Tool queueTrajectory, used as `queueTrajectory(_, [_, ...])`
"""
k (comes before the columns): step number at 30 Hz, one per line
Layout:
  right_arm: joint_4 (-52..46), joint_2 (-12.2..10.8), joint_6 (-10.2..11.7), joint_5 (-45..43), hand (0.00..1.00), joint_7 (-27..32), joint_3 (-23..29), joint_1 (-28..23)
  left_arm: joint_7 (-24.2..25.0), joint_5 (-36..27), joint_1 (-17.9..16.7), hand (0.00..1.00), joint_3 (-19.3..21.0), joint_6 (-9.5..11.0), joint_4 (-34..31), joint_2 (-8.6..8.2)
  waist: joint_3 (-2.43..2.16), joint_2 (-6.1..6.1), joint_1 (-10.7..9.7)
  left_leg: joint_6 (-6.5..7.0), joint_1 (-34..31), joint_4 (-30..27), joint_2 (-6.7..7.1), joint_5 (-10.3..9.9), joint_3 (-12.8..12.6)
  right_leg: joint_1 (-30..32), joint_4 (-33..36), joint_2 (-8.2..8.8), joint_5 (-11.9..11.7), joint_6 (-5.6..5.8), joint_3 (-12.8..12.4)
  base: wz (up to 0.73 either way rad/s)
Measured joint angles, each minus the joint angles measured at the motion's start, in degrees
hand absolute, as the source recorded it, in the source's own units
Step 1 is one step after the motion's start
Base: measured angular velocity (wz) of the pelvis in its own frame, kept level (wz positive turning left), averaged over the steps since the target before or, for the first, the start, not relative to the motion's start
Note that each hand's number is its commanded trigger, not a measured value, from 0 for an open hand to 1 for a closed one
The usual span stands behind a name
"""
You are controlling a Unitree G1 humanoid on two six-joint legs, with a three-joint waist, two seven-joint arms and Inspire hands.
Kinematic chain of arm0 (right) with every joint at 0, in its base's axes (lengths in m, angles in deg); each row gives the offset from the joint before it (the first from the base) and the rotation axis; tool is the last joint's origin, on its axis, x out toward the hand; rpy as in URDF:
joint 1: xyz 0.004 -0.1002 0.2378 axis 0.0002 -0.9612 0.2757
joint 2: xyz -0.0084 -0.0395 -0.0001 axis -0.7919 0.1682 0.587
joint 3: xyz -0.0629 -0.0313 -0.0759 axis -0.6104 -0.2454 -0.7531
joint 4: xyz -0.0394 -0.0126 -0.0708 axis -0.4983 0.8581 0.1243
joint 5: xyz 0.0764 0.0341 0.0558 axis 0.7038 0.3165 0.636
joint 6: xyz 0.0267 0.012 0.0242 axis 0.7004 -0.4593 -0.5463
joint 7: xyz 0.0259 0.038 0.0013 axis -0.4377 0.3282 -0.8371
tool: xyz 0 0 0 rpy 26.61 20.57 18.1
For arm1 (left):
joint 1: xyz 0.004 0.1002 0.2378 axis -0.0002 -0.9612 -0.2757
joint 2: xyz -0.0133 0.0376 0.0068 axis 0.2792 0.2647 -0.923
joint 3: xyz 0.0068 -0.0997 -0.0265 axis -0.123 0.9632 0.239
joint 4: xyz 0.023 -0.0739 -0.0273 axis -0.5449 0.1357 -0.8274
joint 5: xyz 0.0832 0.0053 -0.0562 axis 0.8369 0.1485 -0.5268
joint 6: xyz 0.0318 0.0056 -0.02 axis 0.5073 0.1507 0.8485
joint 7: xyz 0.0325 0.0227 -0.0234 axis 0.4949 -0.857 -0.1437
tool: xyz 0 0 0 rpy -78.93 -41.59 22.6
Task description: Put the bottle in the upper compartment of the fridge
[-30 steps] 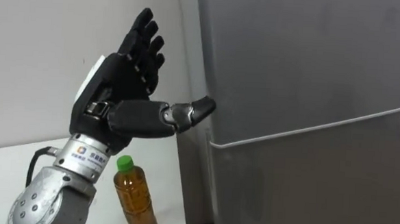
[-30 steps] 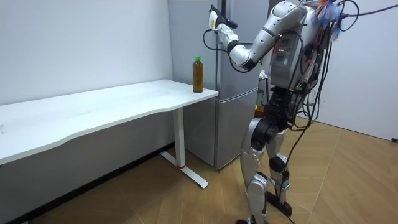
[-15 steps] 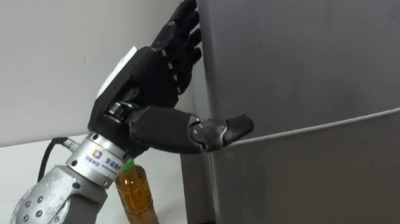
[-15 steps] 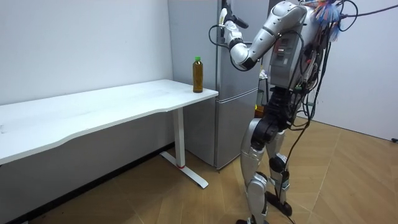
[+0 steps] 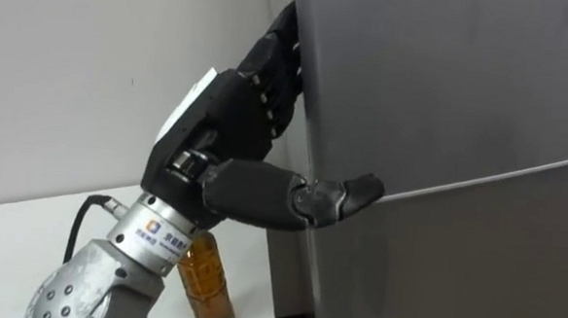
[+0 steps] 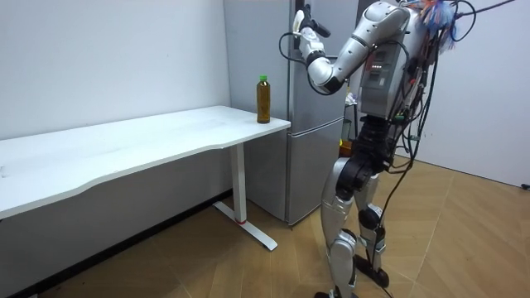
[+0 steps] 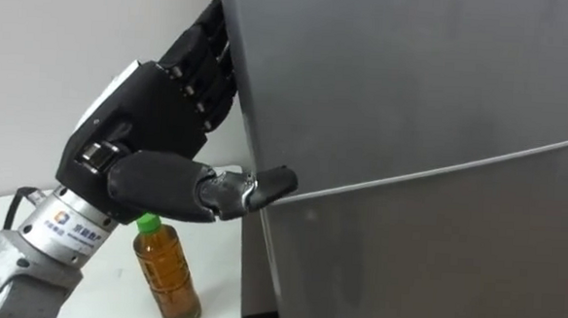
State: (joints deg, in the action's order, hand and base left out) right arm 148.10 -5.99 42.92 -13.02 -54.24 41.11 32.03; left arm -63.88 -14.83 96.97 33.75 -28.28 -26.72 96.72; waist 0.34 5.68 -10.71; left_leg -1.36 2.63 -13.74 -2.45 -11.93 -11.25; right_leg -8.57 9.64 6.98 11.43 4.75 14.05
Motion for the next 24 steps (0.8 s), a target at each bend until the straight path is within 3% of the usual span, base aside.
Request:
queueTrajectory(5, [0.58, 0.37, 0.23, 0.83, 0.0, -0.17, -1.54, 0.52, 0.0, -0.07, 0.0, 1.0, 0.6, 1.94, -0.21, -0.13, 0.18, 0.25, -0.05, 0.0, 0.12, 0.02, 0.08, 0.0, 0.46, -0.54, -0.05, 0.0, 0.0, 0.0, 0.2, 0.05])
queueTrajectory(10, [1.51, 0.55, 0.28, 1.45, 0.0, -0.29, -2.2, 1.3, 0.11, -0.34, -0.73, 1.0, -2.19, 3.09, -1.84, -0.61, 0.38, 0.44, -0.42, 0.0, 0.14, 0.04, 0.1, 0.0, 0.39, -0.55, -0.06, 0.0, 0.0, 0.0, 0.19, -0.01])
queueTrajectory(11, [1.52, 0.6, 0.27, 1.47, 0.0, -0.29, -2.18, 1.26, 0.14, -0.36, -0.73, 0.95, -2.48, 3.45, -1.95, -0.62, 0.48, 0.41, -0.45, 0.0, 0.14, 0.05, 0.1, 0.0, 0.36, -0.55, -0.05, 0.0, 0.0, 0.0, 0.17, 0.0])
queueTrajectory(12, [1.51, 0.71, 0.3, 1.51, 0.0, -0.29, -2.17, 1.27, 0.26, -0.39, -0.74, 0.73, -2.92, 3.76, -2.2, -0.71, 0.56, 0.48, -0.56, 0.0, 0.15, 0.05, 0.1, 0.0, 0.3, -0.53, -0.05, 0.0, 0.0, 0.0, 0.11, 0.0])
queueTrajectory(13, [1.51, 0.8, 0.37, 1.5, 0.0, -0.29, -2.19, 1.31, 0.32, -0.42, -0.73, 0.61, -3.18, 4.11, -2.49, -0.76, 0.56, 0.54, -0.73, 0.0, 0.18, 0.05, 0.1, 0.0, 0.3, -0.51, -0.05, 0.0, 0.0, 0.0, 0.12, 0.0])
queueTrajectory(14, [1.51, 0.82, 0.41, 1.5, 0.0, -0.29, -2.19, 1.32, 0.34, -0.42, -0.73, 0.42, -3.3, 4.33, -2.66, -0.78, 0.54, 0.63, -0.79, 0.0, 0.29, 0.06, 0.1, 0.0, 0.3, -0.5, -0.06, 0.0, 0.0, 0.0, 0.12, 0.0])
queueTrajectory(15, [1.52, 0.91, 0.51, 1.49, 0.0, -0.29, -2.2, 1.29, 0.41, -0.4, -0.72, 0.0, -3.75, 4.52, -2.83, -0.77, 0.51, 0.82, -0.89, 0.0, 0.52, 0.13, 0.1, 0.0, 0.28, -0.61, -0.03, 0.0, 0.0, 0.0, 0.1, 0.0])
queueTrajectory(24, [1.46, 0.76, 1.6, 1.51, 0.0, -0.18, -2.19, 1.15, 7.34, -0.4, -0.97, 0.0, -6.04, 4.56, -2.85, -0.78, 0.65, 0.72, -1.61, 0.04, 1.04, 0.21, 0.09, 0.04, -0.55, -0.61, -0.17, 0.04, 0.02, 0.04, -0.71, -0.05])
